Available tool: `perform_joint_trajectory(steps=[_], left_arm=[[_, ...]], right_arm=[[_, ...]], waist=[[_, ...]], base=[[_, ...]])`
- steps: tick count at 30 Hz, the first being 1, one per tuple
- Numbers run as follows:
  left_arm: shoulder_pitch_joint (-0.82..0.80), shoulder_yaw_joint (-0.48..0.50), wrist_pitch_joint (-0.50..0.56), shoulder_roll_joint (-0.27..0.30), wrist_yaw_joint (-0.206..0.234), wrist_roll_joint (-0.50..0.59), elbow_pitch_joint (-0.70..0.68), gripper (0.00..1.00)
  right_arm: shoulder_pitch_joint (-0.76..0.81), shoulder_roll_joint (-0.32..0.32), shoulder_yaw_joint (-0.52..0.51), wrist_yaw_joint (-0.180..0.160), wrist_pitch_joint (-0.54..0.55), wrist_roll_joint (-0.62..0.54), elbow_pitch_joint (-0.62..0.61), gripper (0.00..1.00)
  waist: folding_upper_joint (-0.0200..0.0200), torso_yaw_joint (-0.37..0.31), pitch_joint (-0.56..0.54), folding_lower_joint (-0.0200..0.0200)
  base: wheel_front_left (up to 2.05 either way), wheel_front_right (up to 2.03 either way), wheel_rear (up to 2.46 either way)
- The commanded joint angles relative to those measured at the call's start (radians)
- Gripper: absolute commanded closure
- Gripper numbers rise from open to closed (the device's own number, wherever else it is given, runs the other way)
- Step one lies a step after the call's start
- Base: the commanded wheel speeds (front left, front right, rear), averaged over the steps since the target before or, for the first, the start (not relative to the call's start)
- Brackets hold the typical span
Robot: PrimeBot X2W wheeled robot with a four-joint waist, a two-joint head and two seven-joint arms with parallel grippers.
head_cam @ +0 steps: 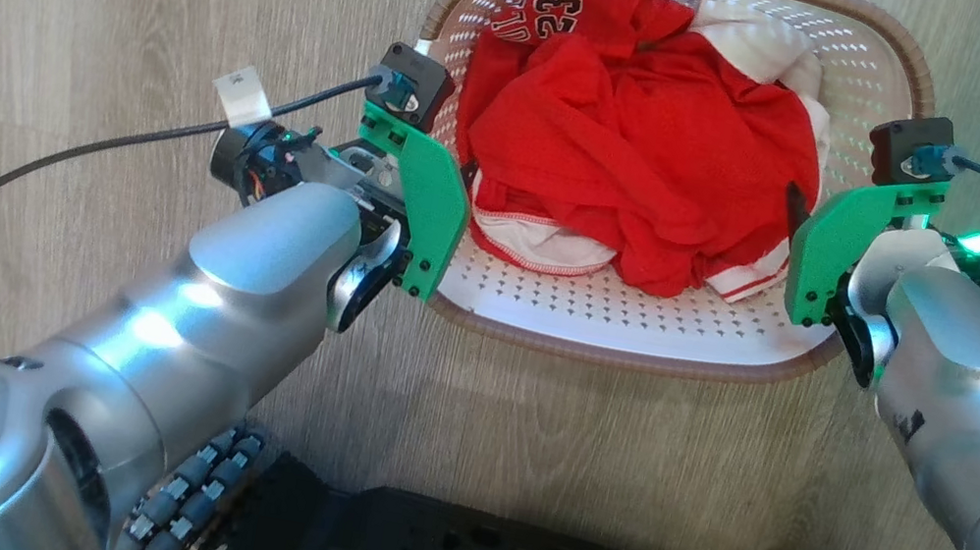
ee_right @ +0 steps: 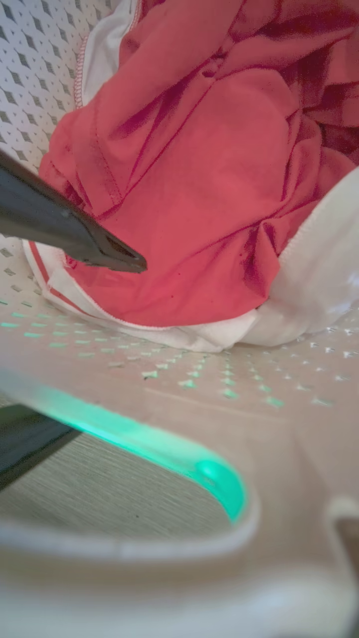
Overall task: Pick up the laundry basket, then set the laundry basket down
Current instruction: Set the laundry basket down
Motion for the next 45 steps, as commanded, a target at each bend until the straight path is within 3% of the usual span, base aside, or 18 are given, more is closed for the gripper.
perform_joint_trajectory(steps=[1, 14, 28, 38, 45], left_arm=[[0.010, 0.006, -0.003, 0.003, 0.010, -0.001, -0.015, 0.00], [0.021, 0.006, 0.000, 0.003, 0.034, -0.002, 0.003, 0.00], [0.035, 0.006, 0.019, 0.003, 0.072, 0.015, 0.054, 0.00], [0.079, 0.006, 0.024, 0.003, 0.102, 0.024, 0.096, 0.00], [0.136, 0.006, -0.013, 0.003, 0.099, -0.004, 0.125, 0.00]], right_arm=[[0.055, 0.012, 0.001, 0.007, -0.001, -0.008, -0.014, 0.00], [0.071, -0.018, -0.013, 0.007, 0.058, -0.052, -0.013, 0.00], [0.093, -0.015, -0.139, 0.007, 0.108, -0.161, -0.013, 0.00], [0.156, 0.023, -0.245, 0.007, 0.115, -0.222, -0.013, 0.00], [0.233, 0.056, -0.319, 0.007, 0.109, -0.246, -0.013, 0.00]], waist=[[0.0000, 0.000, -0.005, -0.0001], [0.0000, -0.001, -0.044, -0.0001], [0.0000, -0.009, -0.089, -0.0001], [0.0000, -0.032, -0.198, -0.0001], [0.0000, -0.043, -0.330, -0.0001]], base=[[0.00, 0.00, 0.00], [0.00, 0.00, 0.00], [0.00, 0.00, 0.00], [0.00, 0.00, 0.00], [0.00, 0.00, 0.00]])
